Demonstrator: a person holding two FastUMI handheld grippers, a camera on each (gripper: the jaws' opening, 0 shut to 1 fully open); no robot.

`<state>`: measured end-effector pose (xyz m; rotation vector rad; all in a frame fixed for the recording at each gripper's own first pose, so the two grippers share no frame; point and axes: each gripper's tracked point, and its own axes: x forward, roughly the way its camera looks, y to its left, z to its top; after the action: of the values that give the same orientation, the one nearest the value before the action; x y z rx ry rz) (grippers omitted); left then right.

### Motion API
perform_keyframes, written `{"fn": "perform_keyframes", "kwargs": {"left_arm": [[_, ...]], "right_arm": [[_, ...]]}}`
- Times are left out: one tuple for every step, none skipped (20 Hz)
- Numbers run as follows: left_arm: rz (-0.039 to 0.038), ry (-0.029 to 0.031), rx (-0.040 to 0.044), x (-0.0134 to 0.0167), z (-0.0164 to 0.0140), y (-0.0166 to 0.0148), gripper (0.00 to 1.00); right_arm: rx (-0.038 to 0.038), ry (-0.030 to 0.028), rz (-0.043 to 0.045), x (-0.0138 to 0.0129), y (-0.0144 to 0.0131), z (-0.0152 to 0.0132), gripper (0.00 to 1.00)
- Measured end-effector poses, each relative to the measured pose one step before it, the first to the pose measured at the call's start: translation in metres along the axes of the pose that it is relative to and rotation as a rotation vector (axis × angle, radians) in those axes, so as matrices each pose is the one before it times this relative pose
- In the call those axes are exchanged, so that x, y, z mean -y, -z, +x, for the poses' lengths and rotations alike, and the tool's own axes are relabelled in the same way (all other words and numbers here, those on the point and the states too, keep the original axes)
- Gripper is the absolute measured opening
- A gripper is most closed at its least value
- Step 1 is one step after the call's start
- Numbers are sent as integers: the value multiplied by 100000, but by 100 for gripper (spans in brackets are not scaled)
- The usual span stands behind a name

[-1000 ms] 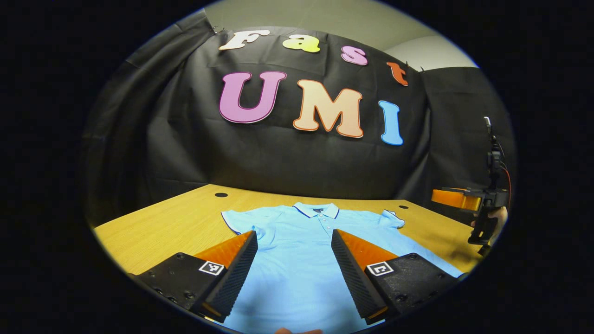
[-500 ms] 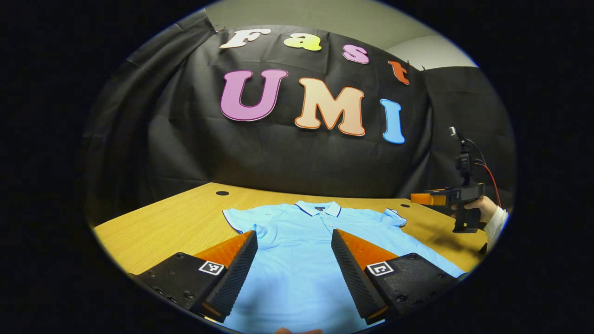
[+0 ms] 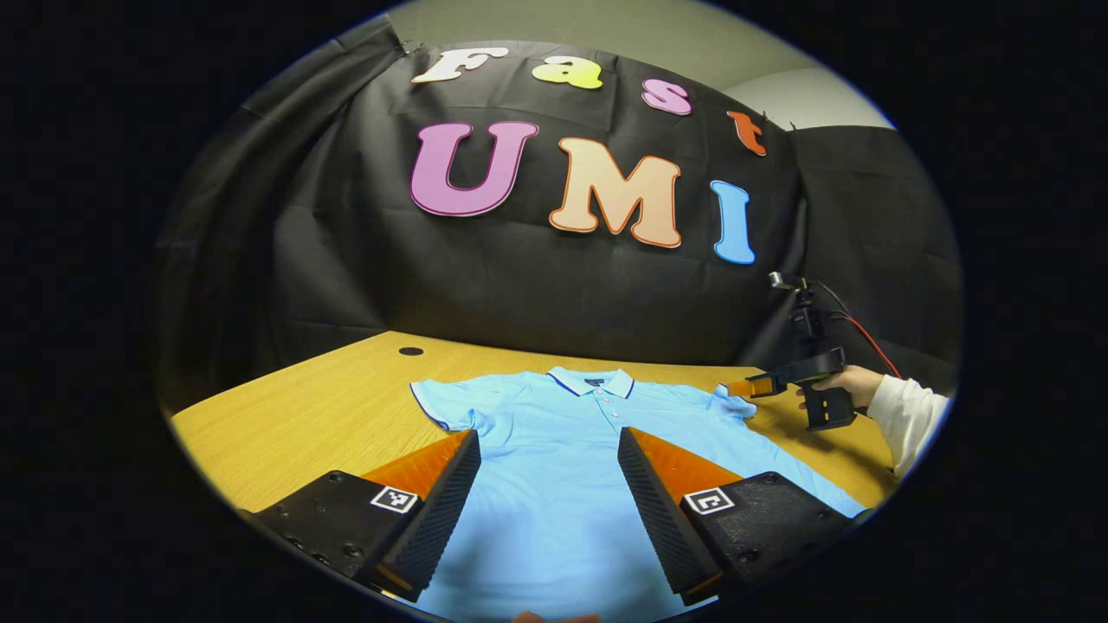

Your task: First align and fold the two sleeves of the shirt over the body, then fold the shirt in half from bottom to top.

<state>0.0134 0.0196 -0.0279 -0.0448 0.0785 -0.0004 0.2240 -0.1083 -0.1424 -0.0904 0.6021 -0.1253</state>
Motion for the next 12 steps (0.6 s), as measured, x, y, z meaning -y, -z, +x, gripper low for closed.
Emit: {"fn": "perform_keyframes", "kwargs": {"left_arm": [[-103,-18,-302,-50,-35,42,95],[1,-115,-85,-43,-25,18,95],[-21,-266,23,-214,117,13,95],[-126,-267,-15,-80,-1,-1,95],[-79,-76,-69,-6,-56,127,95],[-128,86,-231,-21,109,19,95],[-193,119,-104,5,74,134,95],[-100,70,-69,18,4,18,95],[-14,-7,-169,-20,7,135,95],[-6,-26,-63,-49,40,-78,95],[-56,-49,125,-62,-64,41,95],[-109,30,100,52,28,-87,95]], "right_arm": [[-1278,4,391,-157,214,582,100],[-1402,-418,1337,-252,221,384,99],[-1225,-629,2660,-181,90,288,99],[-1693,-1509,3300,-258,303,315,99],[-1949,-1290,3658,-258,250,170,99],[-2041,-574,3164,48,429,201,98],[-1086,-179,2502,240,112,306,91],[-1391,118,2452,291,232,138,86],[276,5,1557,182,-140,83,80],[-331,6,1123,320,33,44,77],[-266,128,697,202,-19,-52,66],[35,232,-530,137,74,213,62]]}}
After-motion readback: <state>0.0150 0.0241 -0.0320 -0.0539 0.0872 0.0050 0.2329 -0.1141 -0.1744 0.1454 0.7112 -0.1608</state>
